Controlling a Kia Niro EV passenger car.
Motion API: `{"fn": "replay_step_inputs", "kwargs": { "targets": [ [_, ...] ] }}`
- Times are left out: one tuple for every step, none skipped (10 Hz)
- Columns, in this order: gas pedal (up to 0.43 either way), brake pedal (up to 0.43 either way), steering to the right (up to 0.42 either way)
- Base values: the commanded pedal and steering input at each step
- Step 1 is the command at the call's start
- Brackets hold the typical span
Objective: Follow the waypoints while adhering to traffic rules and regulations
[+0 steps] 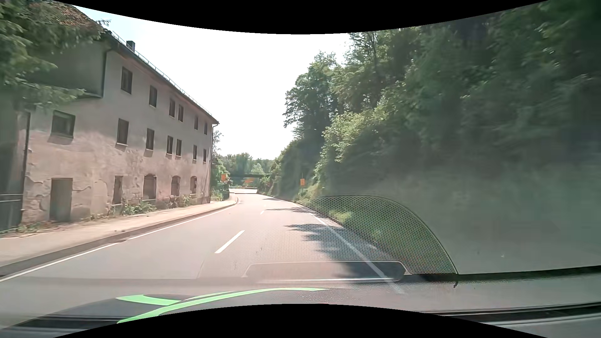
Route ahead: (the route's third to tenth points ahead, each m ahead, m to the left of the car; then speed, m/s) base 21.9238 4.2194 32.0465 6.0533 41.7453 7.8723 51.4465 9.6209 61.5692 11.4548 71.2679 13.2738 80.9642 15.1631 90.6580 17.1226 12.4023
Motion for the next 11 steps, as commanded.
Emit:
{"fn": "replay_step_inputs", "kwargs": {
  "targets": [
    [0.000, 0.055, -0.015],
    [0.000, 0.055, -0.015],
    [0.000, 0.055, -0.017],
    [0.000, 0.055, -0.018],
    [0.000, 0.055, -0.019],
    [0.000, 0.055, -0.019],
    [0.000, 0.055, -0.020],
    [0.000, 0.055, -0.020],
    [0.000, 0.061, -0.020],
    [0.000, 0.061, -0.021],
    [0.000, 0.061, -0.021]
  ]
}}
